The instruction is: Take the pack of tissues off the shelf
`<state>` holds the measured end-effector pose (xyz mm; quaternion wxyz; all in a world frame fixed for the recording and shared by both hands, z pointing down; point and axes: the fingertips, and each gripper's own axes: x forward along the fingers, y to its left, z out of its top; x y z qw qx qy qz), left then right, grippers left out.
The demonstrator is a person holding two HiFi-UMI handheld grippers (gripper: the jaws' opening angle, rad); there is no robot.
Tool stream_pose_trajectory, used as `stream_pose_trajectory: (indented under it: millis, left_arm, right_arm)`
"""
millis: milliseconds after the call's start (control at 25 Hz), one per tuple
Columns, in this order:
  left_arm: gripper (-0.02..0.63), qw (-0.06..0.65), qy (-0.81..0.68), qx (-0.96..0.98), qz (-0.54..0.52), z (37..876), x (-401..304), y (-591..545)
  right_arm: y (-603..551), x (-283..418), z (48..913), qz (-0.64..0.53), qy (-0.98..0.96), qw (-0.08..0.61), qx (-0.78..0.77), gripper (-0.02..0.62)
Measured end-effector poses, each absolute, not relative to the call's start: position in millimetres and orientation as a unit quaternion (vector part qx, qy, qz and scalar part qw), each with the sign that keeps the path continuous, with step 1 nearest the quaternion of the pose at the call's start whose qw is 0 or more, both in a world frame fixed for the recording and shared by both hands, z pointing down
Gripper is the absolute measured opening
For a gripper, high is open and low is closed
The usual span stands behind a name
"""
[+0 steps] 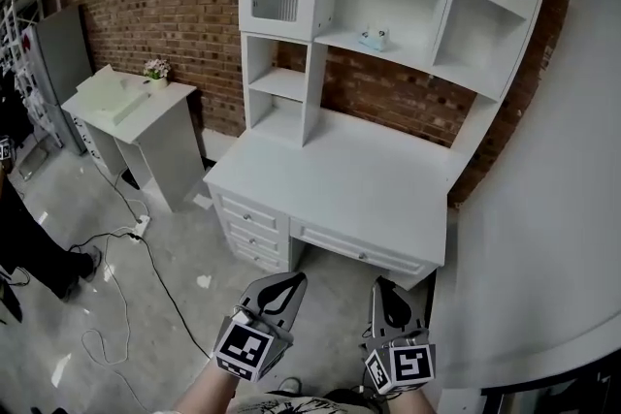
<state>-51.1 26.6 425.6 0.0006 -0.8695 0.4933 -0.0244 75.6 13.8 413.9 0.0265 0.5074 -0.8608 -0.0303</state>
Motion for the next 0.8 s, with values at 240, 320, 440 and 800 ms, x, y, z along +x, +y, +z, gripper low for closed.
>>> stream_pose_trajectory:
  millis: [240,320,440,800]
  left_arm:
    - [0.014,0.0,0.51,-0.86,-0.02,434.9,-89.4,-18.4]
    - [0.014,-0.004,0.515,-0.857,-0.021,438.7,-96.8,-35.0]
    - [0.014,-0.005,0.521,-0.853,-0.019,442.8,-103.9,-65.6]
    - [0.014,0.001,0.539,-0.841,-0.035,432.5,-122.5,-203.8]
  right_arm:
    - [-37.4,41.4,421.7,-0.026,-0.865,0.03,0.5,0.008]
    - [-54.9,35.3,424.1,-0.025,-0.867,0.028,0.497,0.008]
    - [-86.5,28.5,430.1,-0.027,-0.87,0.03,0.491,0.008]
    - [-236.1,16.3,416.4,-0.011,-0.878,0.012,0.479,0.008]
